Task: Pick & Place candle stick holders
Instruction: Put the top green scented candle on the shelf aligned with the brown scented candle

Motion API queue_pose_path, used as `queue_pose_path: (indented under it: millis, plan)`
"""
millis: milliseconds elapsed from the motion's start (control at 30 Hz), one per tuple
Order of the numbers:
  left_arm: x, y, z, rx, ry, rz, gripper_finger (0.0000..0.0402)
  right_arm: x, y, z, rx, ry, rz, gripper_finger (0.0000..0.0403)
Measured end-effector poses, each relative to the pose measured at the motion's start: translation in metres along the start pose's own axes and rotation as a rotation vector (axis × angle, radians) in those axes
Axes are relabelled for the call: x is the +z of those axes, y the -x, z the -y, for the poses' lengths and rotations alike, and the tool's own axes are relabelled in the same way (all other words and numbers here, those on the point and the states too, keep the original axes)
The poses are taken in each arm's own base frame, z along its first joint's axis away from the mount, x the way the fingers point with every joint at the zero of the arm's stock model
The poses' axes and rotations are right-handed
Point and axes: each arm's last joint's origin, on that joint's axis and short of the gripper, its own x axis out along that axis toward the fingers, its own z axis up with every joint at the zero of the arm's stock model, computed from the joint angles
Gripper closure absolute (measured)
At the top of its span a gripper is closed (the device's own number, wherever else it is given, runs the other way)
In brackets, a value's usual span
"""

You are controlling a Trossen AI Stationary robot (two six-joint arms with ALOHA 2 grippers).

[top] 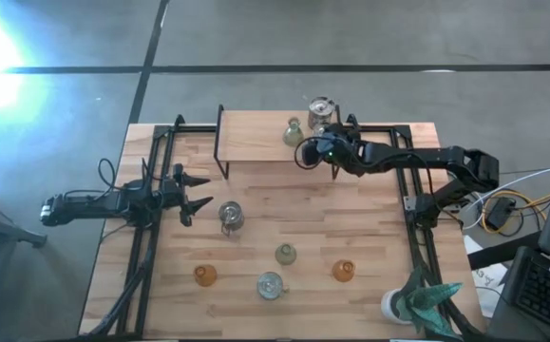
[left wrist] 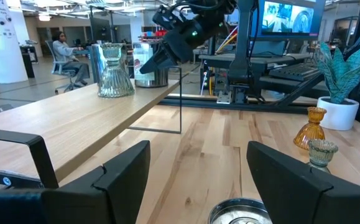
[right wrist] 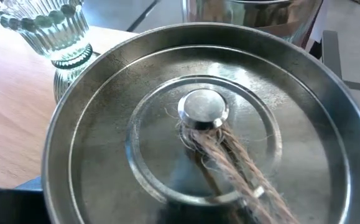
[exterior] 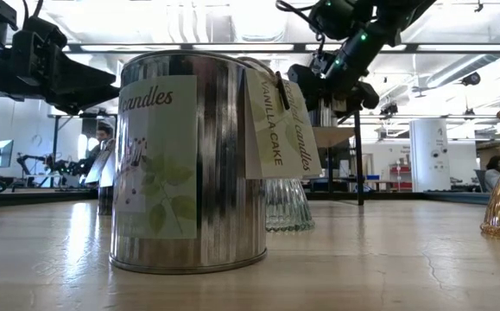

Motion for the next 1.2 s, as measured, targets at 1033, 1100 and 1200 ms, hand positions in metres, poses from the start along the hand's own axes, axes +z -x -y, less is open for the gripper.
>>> queue_pose_path:
  millis: [1033, 1100, 1200]
  plan:
    - [0.0, 0.0, 0.0, 0.0, 0.0, 0.0, 0.0128, -0.0005, 0.0028, 0.0033, 0.005, 0.121, -0.01, 0.0011]
    - [0.0, 0.0, 0.0, 0.0, 0.0, 0.0, 0.0128, 0.0005, 0.0047, 0.0045, 0.005, 0.148, -0.008, 0.0006]
    - [0.0, 0.0, 0.0, 0.0, 0.0, 0.0, 0.0128, 0.0025, 0.0067, 0.005, 0.006, 0.169, 0.002, 0.0004]
